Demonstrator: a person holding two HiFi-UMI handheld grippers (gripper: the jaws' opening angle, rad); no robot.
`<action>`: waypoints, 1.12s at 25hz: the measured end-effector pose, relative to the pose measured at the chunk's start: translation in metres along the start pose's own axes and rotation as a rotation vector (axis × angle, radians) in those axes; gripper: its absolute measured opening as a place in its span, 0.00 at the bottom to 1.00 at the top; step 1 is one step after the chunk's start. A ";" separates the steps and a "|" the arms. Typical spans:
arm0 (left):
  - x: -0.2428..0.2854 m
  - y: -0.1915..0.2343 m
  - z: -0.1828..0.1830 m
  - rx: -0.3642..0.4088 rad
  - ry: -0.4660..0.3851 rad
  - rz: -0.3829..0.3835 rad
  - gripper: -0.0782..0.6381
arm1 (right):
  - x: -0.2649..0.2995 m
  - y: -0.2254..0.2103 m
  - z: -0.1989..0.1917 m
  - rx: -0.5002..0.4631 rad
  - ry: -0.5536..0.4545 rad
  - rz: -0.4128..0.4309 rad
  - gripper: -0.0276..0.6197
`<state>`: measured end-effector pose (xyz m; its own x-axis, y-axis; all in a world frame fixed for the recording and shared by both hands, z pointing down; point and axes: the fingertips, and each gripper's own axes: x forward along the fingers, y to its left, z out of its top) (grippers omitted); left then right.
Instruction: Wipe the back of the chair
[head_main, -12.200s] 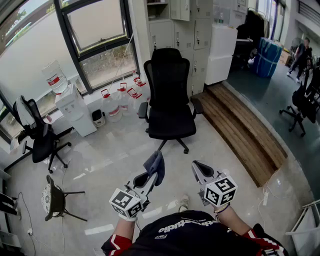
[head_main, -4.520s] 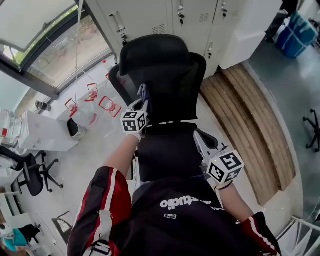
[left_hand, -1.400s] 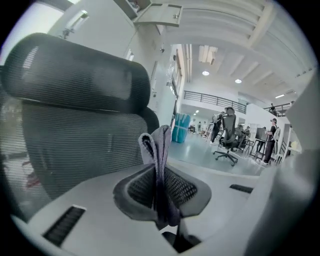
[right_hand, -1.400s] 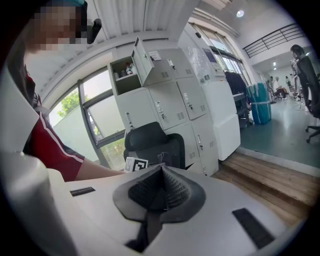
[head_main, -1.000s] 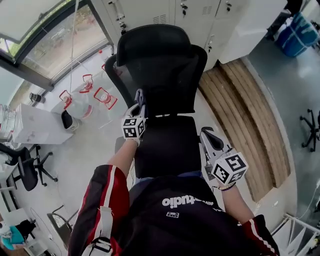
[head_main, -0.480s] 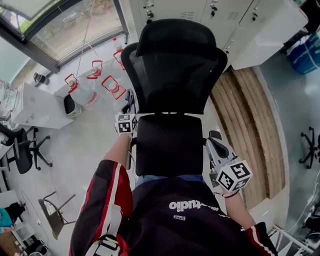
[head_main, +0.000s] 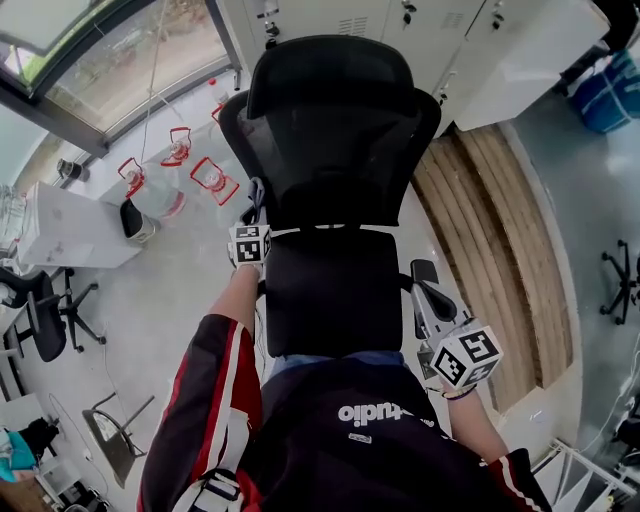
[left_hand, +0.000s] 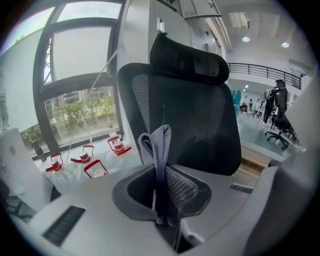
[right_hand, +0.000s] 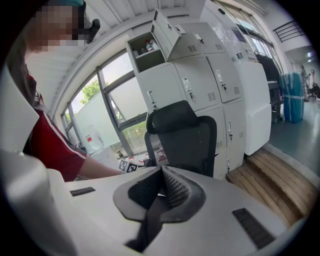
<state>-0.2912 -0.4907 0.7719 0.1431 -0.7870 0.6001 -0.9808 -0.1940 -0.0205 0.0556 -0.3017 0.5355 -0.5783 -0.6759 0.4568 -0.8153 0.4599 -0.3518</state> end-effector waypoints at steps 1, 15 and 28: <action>0.003 -0.006 0.001 0.005 0.003 -0.008 0.18 | 0.000 -0.002 0.001 0.002 -0.004 -0.001 0.07; 0.043 -0.149 0.031 0.070 -0.015 -0.210 0.18 | -0.030 -0.038 0.004 0.079 -0.081 -0.088 0.07; 0.080 -0.310 0.067 0.113 -0.055 -0.443 0.18 | -0.082 -0.085 -0.014 0.160 -0.111 -0.240 0.07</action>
<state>0.0327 -0.5329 0.7733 0.5555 -0.6427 0.5276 -0.8030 -0.5794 0.1397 0.1719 -0.2774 0.5401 -0.3560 -0.8169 0.4537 -0.9085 0.1889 -0.3728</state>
